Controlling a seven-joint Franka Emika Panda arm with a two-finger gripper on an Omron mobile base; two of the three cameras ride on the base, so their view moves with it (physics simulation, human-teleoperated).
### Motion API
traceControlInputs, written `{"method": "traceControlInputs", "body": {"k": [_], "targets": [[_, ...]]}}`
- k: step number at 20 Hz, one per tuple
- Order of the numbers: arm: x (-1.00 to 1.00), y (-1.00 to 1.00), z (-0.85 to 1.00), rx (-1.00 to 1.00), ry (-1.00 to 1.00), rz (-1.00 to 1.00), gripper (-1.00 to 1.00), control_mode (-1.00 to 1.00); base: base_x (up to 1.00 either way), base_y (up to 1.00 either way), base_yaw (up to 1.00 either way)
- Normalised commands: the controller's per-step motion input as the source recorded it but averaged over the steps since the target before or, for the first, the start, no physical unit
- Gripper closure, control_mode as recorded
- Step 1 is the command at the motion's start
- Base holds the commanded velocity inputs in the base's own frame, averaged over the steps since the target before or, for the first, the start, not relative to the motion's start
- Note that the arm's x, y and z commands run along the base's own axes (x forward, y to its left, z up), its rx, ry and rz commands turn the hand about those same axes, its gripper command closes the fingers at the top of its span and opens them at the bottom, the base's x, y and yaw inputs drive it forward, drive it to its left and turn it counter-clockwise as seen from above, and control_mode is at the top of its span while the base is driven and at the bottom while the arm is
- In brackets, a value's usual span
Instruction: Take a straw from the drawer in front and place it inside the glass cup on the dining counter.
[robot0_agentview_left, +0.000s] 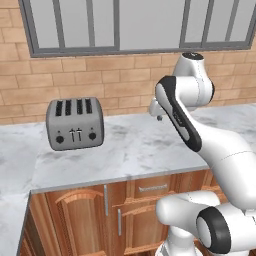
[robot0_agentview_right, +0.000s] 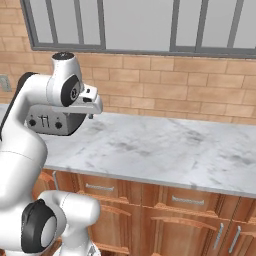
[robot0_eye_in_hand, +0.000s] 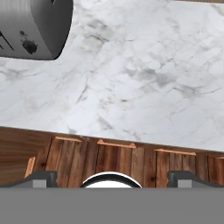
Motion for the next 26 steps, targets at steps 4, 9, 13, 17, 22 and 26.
{"method": "traceControlInputs", "body": {"k": [4, 9, 13, 17, 22, 26], "targets": [[0.0, 0.0, 0.0, 0.0, 0.0, 0.0, -1.0, 1.0, 0.0, 0.19, 0.0], [0.0, 0.0, 0.0, 0.0, 0.0, 0.0, -1.0, 1.0, 0.06, 0.12, 0.0], [0.0, 0.0, 0.0, 0.0, 0.0, 0.0, -1.0, 1.0, 0.11, 0.13, -0.01], [0.0, 0.0, 0.0, 0.0, 0.0, 0.0, -1.0, 1.0, 0.09, 0.16, -0.01], [0.0, 0.0, 0.0, 0.0, 0.0, 0.0, -1.0, 1.0, 0.14, 0.08, 0.0], [0.0, 0.0, 0.0, 0.0, 0.0, 0.0, -1.0, 1.0, 0.02, 0.0, 0.0]]}}
